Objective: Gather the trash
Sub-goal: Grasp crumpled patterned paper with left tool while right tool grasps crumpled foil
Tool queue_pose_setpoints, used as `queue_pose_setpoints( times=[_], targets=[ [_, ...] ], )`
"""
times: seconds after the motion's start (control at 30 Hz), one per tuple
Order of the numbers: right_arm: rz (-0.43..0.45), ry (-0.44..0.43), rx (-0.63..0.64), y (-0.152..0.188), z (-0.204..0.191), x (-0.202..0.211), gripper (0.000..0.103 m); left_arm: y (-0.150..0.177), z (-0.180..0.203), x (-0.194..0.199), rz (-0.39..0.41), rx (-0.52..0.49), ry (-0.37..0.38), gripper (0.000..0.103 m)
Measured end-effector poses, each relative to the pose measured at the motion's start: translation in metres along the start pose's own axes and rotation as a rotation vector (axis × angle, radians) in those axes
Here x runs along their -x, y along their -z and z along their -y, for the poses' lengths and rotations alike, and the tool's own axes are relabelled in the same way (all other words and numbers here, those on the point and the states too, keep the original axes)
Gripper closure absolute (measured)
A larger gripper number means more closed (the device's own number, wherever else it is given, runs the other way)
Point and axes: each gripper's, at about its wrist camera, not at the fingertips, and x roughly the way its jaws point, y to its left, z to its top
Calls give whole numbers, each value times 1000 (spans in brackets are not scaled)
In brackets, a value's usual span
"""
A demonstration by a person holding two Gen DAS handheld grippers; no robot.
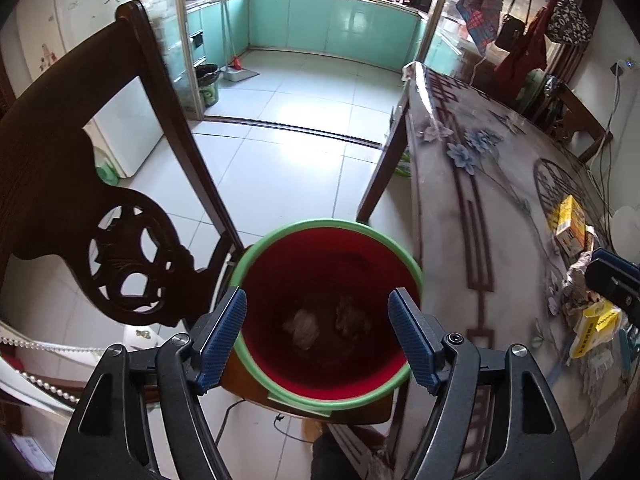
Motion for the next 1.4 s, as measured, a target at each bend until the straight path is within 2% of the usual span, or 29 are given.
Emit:
queue_pose_setpoints(
  times=[0.13,0.23,0.4,0.47,0.5,0.63,0.73,0.83,1.0,1.2,1.23,1.27,1.3,1.33,1.37,1.4],
  targets=[
    [18,139,-62,13,52,29,50,1,16,2,4,-25,22,26],
    [34,212,-137,25,95,54,49,2,30,1,-5,-43,33,25],
    [74,348,-229,40,172,102,46,4,69,2,-14,-93,58,20],
    [89,380,-247,43,199,117,38,6,84,3,-14,-109,73,18],
    [92,387,-253,45,210,123,37,8,93,4,-13,-114,77,18],
    [62,378,-248,48,257,127,37,17,128,9,-19,-103,90,17],
    [12,338,-195,46,273,109,37,24,157,12,-26,-117,96,17],
    [-44,286,-130,44,282,79,37,30,184,12,-34,-117,91,17],
    [-119,163,-100,44,295,32,37,34,223,12,-43,-106,96,17],
    [-180,115,-88,51,306,1,38,24,261,7,-44,-118,113,17],
    [-189,88,-98,52,308,-2,45,22,269,4,-44,-125,115,17],
    [-186,63,-110,52,311,-3,58,20,275,2,-43,-132,118,17],
    [-178,48,-121,53,314,-3,62,19,280,-1,-45,-138,121,17],
    [-169,44,-128,53,316,-2,73,17,287,-5,-51,-146,126,17],
    [-159,44,-130,53,318,0,90,16,294,-8,-58,-151,132,17],
    [-152,41,-134,52,319,3,97,15,302,-13,-69,-158,140,17]
  ],
)
